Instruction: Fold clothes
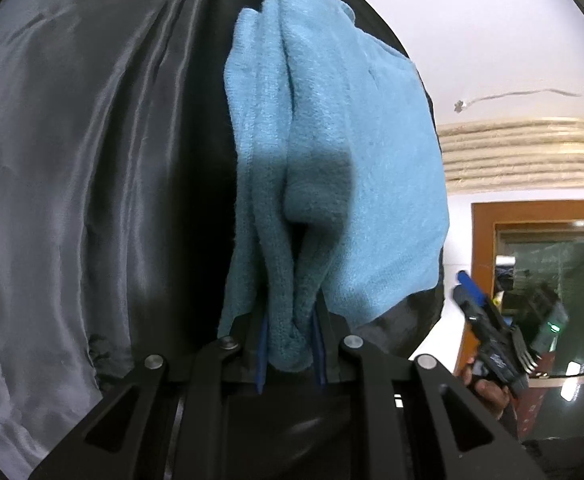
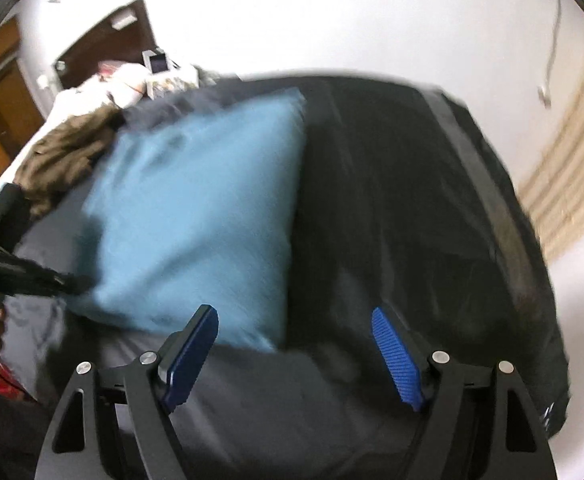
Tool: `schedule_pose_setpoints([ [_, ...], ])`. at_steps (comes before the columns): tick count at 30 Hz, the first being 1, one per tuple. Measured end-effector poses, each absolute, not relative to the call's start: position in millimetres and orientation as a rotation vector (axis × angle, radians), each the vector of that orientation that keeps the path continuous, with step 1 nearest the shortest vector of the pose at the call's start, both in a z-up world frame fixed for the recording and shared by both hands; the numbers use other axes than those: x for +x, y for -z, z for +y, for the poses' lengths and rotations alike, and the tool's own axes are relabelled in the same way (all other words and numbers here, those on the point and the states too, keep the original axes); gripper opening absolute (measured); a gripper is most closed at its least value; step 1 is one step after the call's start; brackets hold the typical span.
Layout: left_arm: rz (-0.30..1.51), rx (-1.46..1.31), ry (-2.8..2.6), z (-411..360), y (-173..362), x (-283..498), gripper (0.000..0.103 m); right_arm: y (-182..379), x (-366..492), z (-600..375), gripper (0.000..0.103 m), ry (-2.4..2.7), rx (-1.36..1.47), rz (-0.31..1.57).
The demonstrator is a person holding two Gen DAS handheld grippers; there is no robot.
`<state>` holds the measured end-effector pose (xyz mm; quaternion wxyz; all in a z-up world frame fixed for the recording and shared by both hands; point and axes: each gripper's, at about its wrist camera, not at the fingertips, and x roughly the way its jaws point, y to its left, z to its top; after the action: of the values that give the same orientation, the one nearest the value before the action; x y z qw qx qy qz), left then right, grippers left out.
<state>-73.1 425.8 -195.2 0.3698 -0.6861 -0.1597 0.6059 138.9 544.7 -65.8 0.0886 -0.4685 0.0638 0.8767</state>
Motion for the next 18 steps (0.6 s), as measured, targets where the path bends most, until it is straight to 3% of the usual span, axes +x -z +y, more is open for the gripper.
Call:
schedule_pose_setpoints([
  [4, -0.394, -1.746, -1.573, 427, 193, -66, 0.021, 50, 106, 511, 0.082, -2.708, -1.338, 0.018],
  [10, -0.421, -1.728, -1.587, 426, 194, -54, 0.021, 98, 79, 495, 0.082, -2.587, -1.560, -0.139],
  [14, -0.435, -1.720, -1.585, 422, 196, -50, 0.021, 131, 90, 508, 0.082, -2.491, -1.695, -0.081],
  [18, -0.430, -1.707, -1.587, 416, 197, -52, 0.021, 135, 92, 518, 0.091, -2.491, -1.685, -0.013],
])
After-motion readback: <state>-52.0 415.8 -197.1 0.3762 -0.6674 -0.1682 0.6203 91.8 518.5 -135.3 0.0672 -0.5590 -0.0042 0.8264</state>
